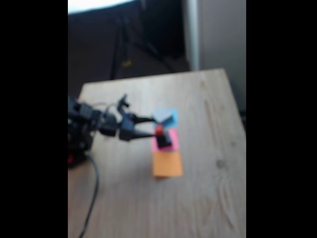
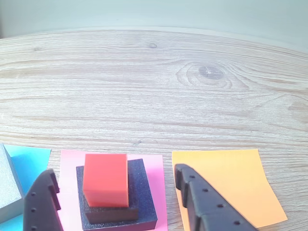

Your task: Tower of hanoi

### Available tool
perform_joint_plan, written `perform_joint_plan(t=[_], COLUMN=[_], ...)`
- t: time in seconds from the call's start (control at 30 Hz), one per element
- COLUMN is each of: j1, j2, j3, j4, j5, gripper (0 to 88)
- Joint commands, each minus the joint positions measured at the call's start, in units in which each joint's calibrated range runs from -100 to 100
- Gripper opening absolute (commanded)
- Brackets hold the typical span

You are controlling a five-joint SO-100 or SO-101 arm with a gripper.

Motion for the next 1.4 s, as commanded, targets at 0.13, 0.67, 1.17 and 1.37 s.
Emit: perform_joint_plan(t=[0.13, 0.67, 1.17, 1.37], j1=[-1.0, -2.7, -4.2, -4.6], j2=[7.2, 24.0, 28.1, 27.8], j3=[1.3, -1.9, -2.3, -1.0], j4=[-12.3, -28.8, -33.5, -33.5], j5=[1.0, 1.0, 1.0, 1.0], gripper=[28.6, 28.3, 26.8, 26.2])
